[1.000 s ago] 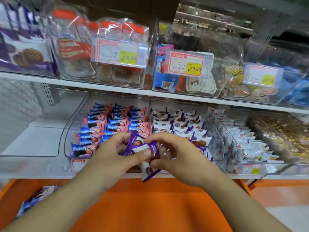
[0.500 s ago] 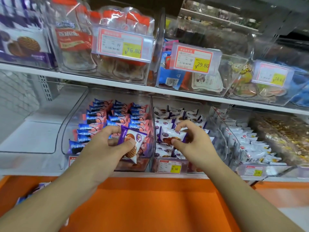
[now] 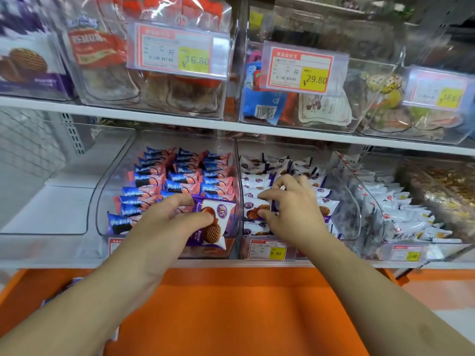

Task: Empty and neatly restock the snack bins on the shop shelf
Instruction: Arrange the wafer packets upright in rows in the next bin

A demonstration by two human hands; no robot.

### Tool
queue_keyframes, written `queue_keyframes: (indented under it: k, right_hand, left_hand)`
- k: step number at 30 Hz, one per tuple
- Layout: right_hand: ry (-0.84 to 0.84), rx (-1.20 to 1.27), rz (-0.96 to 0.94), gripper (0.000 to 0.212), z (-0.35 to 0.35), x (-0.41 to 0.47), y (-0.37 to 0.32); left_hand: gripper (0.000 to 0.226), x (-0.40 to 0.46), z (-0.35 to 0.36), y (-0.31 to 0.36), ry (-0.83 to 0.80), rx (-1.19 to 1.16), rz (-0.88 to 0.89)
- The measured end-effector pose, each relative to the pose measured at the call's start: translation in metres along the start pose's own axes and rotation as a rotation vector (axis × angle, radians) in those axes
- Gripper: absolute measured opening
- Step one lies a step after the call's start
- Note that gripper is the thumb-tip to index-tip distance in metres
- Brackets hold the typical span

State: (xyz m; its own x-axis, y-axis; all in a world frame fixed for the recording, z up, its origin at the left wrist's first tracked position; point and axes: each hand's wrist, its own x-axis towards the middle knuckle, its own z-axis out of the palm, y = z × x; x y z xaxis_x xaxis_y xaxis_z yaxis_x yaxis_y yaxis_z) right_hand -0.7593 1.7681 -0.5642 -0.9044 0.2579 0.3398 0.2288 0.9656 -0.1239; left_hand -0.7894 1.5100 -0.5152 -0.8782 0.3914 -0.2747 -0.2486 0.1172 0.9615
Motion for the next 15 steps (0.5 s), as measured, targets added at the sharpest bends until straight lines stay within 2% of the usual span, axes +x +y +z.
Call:
queue_keyframes:
  k: [3,6,8,11,13,15]
  right_hand:
    - [-0.038,0.021,0.03,0.062,-0.01,-0.004,-0.004]
    - [-0.013,0.163,0.01,0.055,-0.024,-0.013,-0.011]
    - [-0.063,0.415,0.022,0.042,-0.04,-0.025,-0.02]
    - [-0.344,1.063,0.083,0.028,-0.058,-0.043,-0.037]
    - [-0.357,1.159,0.096,0.028,-0.06,-0.05,-0.042]
    - [-0.276,1.113,0.135,0.03,-0.061,-0.051,-0.038]
  left_hand:
    - [0.024,0.0,0.001,0.0,0.017,-0.042,-0.019]
    - [0.027,-0.002,0.003,-0.001,-0.017,-0.079,-0.021]
    - [0.025,-0.004,0.007,-0.002,-0.03,-0.151,-0.009]
    - [0.024,-0.014,0.02,-0.002,-0.086,-0.277,-0.001]
    - [0.023,-0.02,0.029,-0.004,-0.1,-0.314,-0.001]
    - [0.025,-0.019,0.035,-0.008,-0.087,-0.198,0.053]
